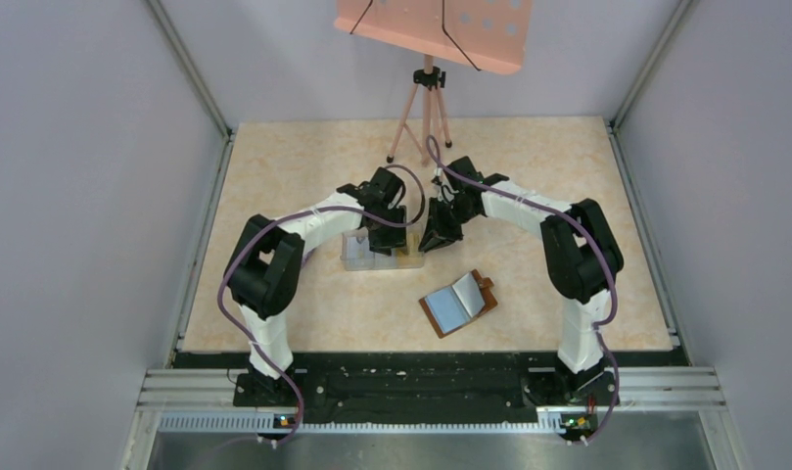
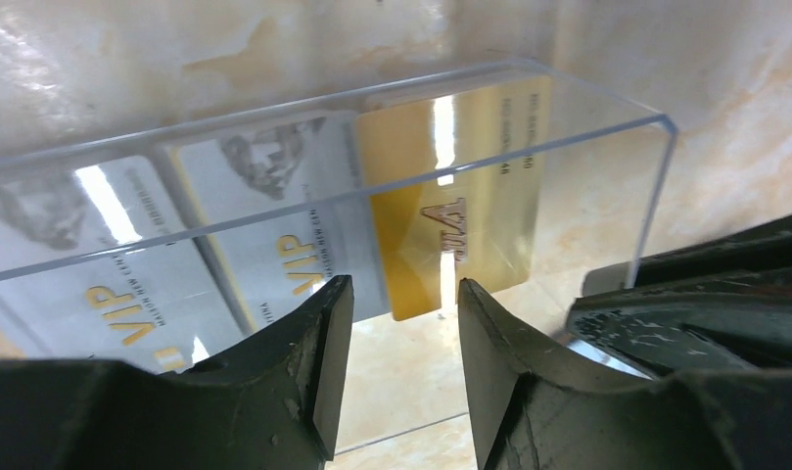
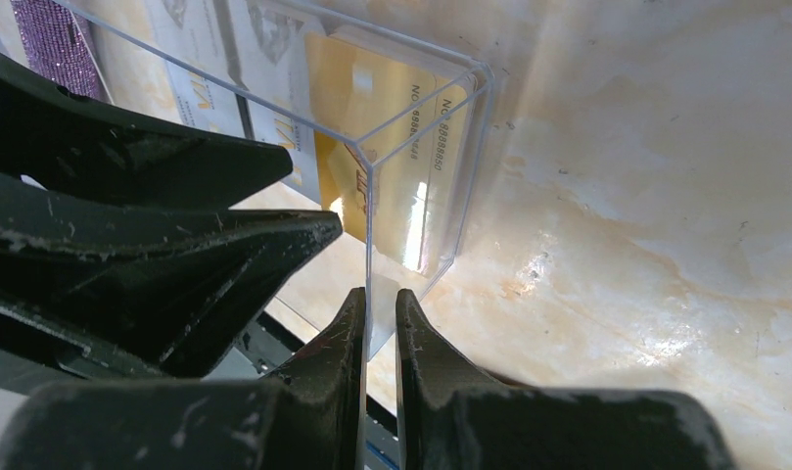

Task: Put the credit cards into the card holder
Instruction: Pick up the credit card from the storage box.

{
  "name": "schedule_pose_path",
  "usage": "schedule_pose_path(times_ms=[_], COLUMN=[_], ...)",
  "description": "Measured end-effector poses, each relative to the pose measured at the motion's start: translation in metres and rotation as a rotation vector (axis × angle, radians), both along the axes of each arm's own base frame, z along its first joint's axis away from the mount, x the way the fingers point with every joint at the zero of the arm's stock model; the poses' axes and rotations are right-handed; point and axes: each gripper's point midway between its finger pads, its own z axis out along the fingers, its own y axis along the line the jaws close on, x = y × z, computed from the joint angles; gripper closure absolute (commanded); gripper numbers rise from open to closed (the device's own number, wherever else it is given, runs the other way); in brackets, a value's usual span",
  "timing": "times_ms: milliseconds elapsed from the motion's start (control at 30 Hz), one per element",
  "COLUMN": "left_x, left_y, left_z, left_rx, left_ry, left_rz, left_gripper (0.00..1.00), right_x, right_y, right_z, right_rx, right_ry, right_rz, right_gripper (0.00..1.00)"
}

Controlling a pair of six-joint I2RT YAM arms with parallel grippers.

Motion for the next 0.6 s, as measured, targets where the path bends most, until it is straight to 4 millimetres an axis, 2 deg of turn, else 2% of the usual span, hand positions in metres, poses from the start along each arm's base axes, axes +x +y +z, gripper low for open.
schedule_pose_path(times_ms=[200,367,467,533,600], left_x=[0.002,0.003,0.003,0.003,0.003], left_y=[0.008,0.001,-0.008,-0.012,-0.009], left_z=[-0.003,-0.008,-0.009,-0.009,-0.011], left_rx=[0.031,-0.009,-0.052,-0.07,-0.063], left_ry=[0.002,0.019,0.032,0.036,0.04], left_rz=[0.019,0.009,-0.002,-0.006,-0.004], left_gripper=[0.5,0.55,0.65,0.78,0.86], right_x=[0.0,0.0,0.0,0.0,0.0], right_y=[0.0,0.0,0.0,0.0,0.0], right_z=[0.0,0.0,0.0,0.0,0.0], right_rx=[0.0,0.001,0.002,0.003,0.001], right_ry=[0.0,0.0,-0.001,-0.002,-0.002], right_rz=[0.0,0.0,0.0,0.001,0.001], right_gripper=[0.91,0.91,0.91,0.91,0.91])
